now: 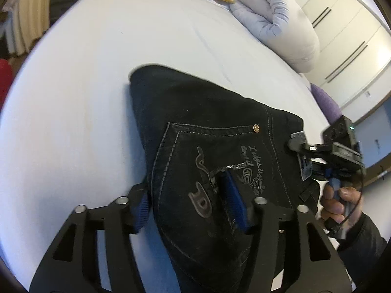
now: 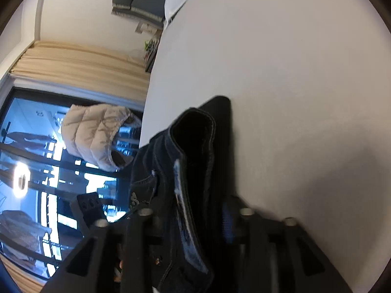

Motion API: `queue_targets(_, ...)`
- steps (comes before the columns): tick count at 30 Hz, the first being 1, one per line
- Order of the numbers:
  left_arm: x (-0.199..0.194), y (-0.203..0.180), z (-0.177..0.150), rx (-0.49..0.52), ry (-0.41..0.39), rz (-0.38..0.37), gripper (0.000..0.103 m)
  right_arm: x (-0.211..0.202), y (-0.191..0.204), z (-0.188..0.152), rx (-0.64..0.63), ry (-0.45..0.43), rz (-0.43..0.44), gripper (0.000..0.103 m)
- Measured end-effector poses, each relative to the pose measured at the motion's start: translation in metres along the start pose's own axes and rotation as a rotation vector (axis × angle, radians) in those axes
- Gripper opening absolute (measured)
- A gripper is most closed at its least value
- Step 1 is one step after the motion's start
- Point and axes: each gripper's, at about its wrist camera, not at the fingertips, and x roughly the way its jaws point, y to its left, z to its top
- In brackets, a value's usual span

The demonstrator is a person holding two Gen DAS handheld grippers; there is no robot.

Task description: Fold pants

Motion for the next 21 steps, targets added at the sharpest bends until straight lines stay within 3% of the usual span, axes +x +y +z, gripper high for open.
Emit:
queue_targets(1, -0.011, -0.004, -0.003, 0.018, -0.025, 0.031, 0.068, -0.008, 0.008, -0.003, -0.029, -0.021, -0.033, 0.068)
queue_targets(2, -0.023, -0.01, -0.006, 0.041, -0.059, 0.063, 0.071, -0.015, 0.016, -0.006, -0.063, -0.04, -0.064, 0.071)
queue_targets(5, -0.074, -0.022, -0.028, 0.113, -0.19, 0.167, 0.082, -0.048, 0.05, -0.022, -0.187, -0.096, -0.139, 0.071)
queue_targets(8, -0.13, -0.058, -0.053, 0.2, -0.369, 0.333, 0.094, -0.083, 0.099, -0.049, -0.339, -0.203, -0.245, 0.071)
queue_targets(10, -0.167, -0.085, -0.071, 0.249, -0.488, 0.434, 0.103, -0.111, 0.138, -0.074, -0.444, -0.318, -0.294, 0.077)
queue_targets(14, -0.236, -0.135, -0.105, 0.299, -0.657, 0.657, 0.103, -0.173, 0.198, -0.127, -0.603, -0.579, -0.329, 0.103)
queue_targets(16, -0.273, -0.149, -0.121, 0.301, -0.736, 0.7, 0.103, -0.202, 0.225, -0.158, -0.682, -0.726, -0.321, 0.103)
queue_targets(18, -0.308, -0.169, -0.14, 0.312, -0.823, 0.682, 0.103, -0.224, 0.246, -0.184, -0.746, -0.831, -0.337, 0.103)
queue_targets(21, -0.347, -0.185, -0.166, 0.256, -0.906, 0.742, 0.103, -0.255, 0.277, -0.217, -0.797, -0.946, -0.399, 0.103)
